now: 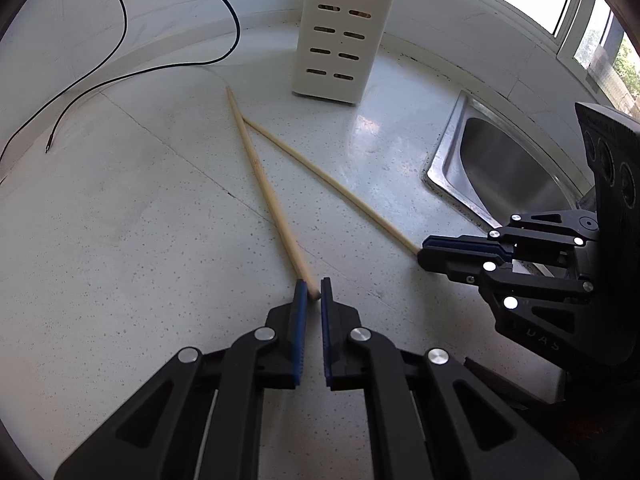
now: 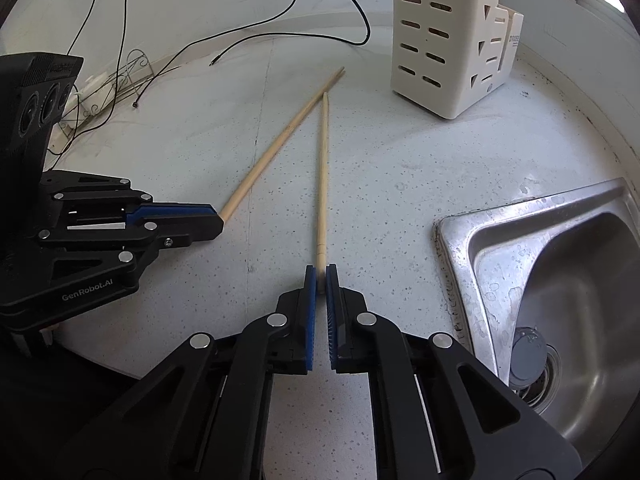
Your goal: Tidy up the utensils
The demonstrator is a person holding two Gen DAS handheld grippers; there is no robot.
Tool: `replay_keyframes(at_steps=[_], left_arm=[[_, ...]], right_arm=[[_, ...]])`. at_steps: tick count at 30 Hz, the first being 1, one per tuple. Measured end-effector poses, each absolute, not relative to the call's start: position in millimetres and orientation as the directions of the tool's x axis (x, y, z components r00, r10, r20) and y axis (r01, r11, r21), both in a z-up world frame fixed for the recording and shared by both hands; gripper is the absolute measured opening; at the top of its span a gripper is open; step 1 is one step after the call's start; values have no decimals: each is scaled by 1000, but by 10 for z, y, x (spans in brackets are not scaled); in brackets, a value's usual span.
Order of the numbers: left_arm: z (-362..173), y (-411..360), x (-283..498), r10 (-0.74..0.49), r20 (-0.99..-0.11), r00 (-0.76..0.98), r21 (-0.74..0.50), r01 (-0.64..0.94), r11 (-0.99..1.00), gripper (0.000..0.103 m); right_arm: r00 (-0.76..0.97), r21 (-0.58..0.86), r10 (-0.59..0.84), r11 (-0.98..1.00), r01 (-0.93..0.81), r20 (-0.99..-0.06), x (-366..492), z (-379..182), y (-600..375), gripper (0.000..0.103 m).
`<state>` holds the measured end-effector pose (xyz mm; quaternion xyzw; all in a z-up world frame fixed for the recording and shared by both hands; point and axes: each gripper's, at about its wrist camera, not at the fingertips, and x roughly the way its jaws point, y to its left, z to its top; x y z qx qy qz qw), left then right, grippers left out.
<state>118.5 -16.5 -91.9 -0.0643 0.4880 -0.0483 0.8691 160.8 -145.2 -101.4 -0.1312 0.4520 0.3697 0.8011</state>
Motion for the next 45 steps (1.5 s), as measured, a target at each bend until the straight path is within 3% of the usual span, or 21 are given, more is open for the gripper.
replay_keyframes(at_steps=[13,27,30,39,45], left_arm=[[-186,97,1039,-65,-686,725,-105,-11,994,6],[543,274,1032,-2,-511,860,-63,-35,997,5],[617,291,1059,2,-489,872,-60,-36,998,0],[595,297,1079,-2,-493,870,-45,-23,999,0],[364,382,1032,-46,-563,825,-59,15,998,0]], right_arm=[[501,228,619,737,-636,-605,1636,-222,-1879,4],[569,230,672,718,-657,-475,1754,291,-1862,4],[582,233,675,720,-654,-453,1779,365,-1851,4],[592,249,684,718,-650,-427,1815,431,-1834,4],[597,254,680,723,-642,-427,1823,422,-1850,4]])
